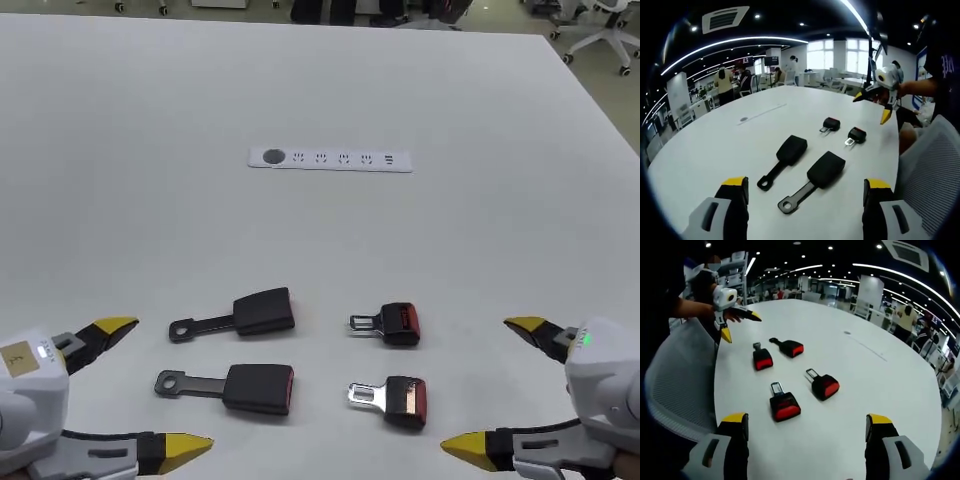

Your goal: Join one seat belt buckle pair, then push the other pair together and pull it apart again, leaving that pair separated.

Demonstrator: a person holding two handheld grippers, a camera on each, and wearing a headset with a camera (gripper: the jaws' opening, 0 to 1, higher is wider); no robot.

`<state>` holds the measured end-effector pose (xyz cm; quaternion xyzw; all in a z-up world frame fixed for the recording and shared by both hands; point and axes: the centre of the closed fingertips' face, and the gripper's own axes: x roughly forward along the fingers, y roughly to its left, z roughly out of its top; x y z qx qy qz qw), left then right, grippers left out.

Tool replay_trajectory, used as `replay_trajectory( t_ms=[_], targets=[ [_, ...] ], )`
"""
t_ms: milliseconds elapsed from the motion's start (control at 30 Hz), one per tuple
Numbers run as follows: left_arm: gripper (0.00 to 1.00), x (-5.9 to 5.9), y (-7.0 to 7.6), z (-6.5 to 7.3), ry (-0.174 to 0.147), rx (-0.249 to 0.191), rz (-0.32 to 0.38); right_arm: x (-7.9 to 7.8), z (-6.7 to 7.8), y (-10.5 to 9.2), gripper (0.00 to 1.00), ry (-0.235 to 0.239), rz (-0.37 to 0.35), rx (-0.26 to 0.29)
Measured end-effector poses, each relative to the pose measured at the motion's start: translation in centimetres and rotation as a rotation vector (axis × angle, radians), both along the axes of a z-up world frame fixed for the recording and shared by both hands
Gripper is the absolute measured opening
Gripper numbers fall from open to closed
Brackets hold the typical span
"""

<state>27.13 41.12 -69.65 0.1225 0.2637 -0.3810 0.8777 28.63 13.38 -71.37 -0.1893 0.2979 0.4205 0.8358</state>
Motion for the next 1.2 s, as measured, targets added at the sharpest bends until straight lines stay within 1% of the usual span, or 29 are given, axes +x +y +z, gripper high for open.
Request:
replay_trajectory(
  t_ms=[133,200,267,333,467,667,733,800,933,1033,1200],
  targets=[
    [0.96,0.2,-0.5,0.0,0.000,0.016,-0.031,-0.2,-0.2,0.3,0.99,0.014,0.032,-0.009],
    [0.94,0.1,-0.8,-0.3,0.009,0.023,-0.054,-0.3,-0.2,0.6,0.98,0.022,0.047,-0.010],
    [0.93,0.1,-1.1,-0.5,0.014,0.034,-0.074,-0.3,-0.5,0.8,0.98,0.025,0.066,-0.025],
    [0.91,0.1,-1.5,-0.8,0.021,0.049,-0.099,-0.3,-0.7,0.9,0.96,0.025,0.080,-0.039],
    [0.89,0.1,-2.2,-1.1,0.027,0.061,-0.132,-0.1,-1.2,1.1,0.93,0.030,0.103,-0.050],
    [0.83,0.1,-2.7,-2.0,0.045,0.096,-0.192,-0.3,-1.7,1.5,0.87,0.035,0.145,-0.073],
    [0.79,0.0,-2.9,-2.5,0.059,0.110,-0.219,-0.5,-1.9,1.7,0.84,0.040,0.165,-0.081],
    [0.76,-0.1,-3.1,-2.9,0.068,0.136,-0.248,-0.6,-2.2,2.0,0.81,0.047,0.182,-0.086],
    [0.69,0.3,-3.4,-3.6,0.063,0.175,-0.289,-0.9,-2.6,2.5,0.75,0.058,0.213,-0.099],
    [0.65,0.5,-3.6,-4.0,0.071,0.188,-0.311,-1.1,-3.0,2.8,0.70,0.063,0.236,-0.115],
    [0.56,0.5,-4.1,-4.8,0.093,0.218,-0.368,-1.3,-3.1,3.4,0.63,0.071,0.268,-0.120]
  ],
)
